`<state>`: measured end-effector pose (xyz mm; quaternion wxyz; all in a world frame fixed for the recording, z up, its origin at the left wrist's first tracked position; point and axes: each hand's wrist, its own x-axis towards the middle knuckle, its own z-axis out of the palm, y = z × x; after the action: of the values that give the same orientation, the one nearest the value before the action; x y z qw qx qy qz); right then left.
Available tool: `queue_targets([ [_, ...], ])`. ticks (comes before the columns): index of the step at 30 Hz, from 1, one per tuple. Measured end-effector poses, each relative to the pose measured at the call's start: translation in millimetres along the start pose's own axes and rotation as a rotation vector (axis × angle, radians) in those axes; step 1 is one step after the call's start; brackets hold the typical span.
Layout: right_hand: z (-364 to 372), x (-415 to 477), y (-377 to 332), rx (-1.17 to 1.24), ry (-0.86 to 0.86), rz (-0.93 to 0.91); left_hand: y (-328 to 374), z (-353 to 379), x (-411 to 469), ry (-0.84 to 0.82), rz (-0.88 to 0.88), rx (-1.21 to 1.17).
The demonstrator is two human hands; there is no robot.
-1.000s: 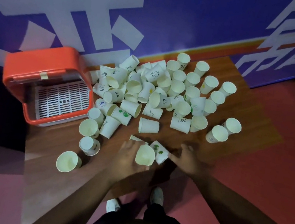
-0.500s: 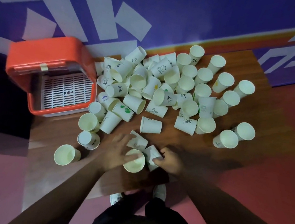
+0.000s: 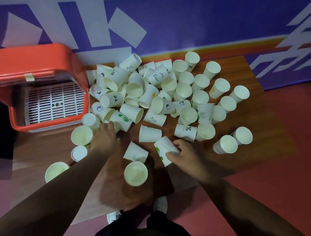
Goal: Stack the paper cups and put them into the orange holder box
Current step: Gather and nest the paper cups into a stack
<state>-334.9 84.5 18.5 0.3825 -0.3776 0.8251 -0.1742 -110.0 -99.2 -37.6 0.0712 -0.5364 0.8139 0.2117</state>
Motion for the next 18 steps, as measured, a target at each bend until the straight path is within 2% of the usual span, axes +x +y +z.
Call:
queue_targets([
  [9,-1,-48,-45,-0.074,-0.043,-0.228,-19,8,20,-0.06,0.073,0.271],
  [13,10,-59,-59,-0.189,-0.143,-0.328,-21,4,14,0.03,0.117,0.114],
  [16,25,-60,-69,-0.336,-0.114,-0.376,-28,-3,0,0.108,0.187,-0.084],
  [18,36,-58,-74,-0.39,-0.097,-0.394,-32,-12,-14,0.133,0.167,-0.244],
])
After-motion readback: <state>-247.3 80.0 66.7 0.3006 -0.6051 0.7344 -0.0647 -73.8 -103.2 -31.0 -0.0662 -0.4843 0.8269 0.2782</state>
